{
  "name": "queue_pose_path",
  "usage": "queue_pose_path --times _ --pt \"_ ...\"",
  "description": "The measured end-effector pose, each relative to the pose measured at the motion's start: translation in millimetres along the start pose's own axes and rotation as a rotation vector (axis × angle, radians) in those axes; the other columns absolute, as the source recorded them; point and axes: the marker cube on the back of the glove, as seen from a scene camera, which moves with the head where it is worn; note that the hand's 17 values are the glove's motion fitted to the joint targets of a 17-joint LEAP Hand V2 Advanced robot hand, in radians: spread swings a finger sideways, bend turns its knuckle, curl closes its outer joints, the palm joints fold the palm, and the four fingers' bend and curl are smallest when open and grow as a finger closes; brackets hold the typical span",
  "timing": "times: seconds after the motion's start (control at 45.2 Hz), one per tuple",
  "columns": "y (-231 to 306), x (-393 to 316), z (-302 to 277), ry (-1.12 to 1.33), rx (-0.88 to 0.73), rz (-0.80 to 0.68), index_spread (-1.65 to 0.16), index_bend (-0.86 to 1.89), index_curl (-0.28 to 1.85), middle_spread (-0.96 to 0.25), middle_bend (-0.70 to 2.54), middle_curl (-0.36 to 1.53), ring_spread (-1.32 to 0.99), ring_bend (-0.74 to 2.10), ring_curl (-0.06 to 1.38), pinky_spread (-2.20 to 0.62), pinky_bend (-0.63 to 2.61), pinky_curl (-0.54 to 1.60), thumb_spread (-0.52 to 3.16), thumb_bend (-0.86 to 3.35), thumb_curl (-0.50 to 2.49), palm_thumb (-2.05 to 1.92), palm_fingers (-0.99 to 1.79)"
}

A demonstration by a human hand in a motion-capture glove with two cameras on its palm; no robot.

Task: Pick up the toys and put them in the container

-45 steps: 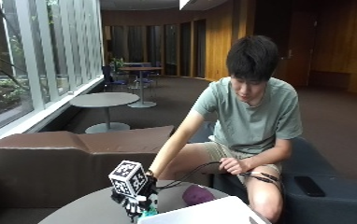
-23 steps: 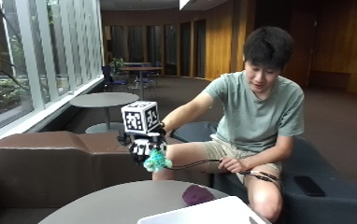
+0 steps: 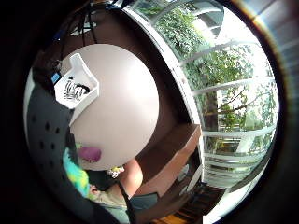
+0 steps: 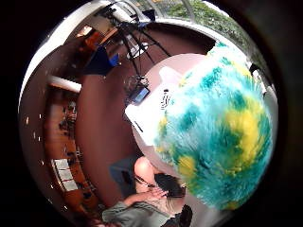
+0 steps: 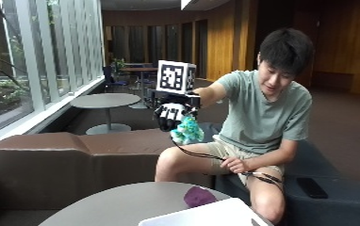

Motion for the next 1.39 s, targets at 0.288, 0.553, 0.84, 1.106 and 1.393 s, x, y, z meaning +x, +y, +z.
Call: queue_pose_path --times 0.288,0.553,0.84,1.106,1.393 --pt "-34.1 -83.3 8.6 -0.016 -0.014 -0.083 -0.19 1.16 0.88 -0.22 1.02 0.90 -0.40 1.15 0.78 -0.35 1.00 0.56 0.19 0.06 1.09 0.63 1.06" --pt "-67.0 -140.7 29.4 -0.061 0.100 -0.236 -0.18 1.15 0.90 -0.22 1.02 0.92 -0.40 1.16 0.78 -0.35 1.00 0.57 0.20 0.05 1.15 0.61 1.05" --pt "-86.4 -197.6 64.6 -0.107 0.109 -0.209 -0.18 1.15 0.93 -0.22 1.02 0.93 -0.40 1.16 0.79 -0.35 1.00 0.58 0.21 0.05 1.20 0.61 1.04" --pt "-86.2 -207.1 89.1 -0.047 0.016 -0.143 -0.18 1.14 0.95 -0.24 0.99 0.93 -0.41 1.14 0.79 -0.35 0.99 0.58 0.24 0.04 1.25 0.60 0.98" --pt "-76.4 -202.3 119.3 0.055 -0.239 -0.107 -0.20 0.89 0.95 -0.29 0.76 0.89 -0.40 1.10 0.79 -0.35 1.09 0.59 0.46 0.00 1.25 0.56 0.47"
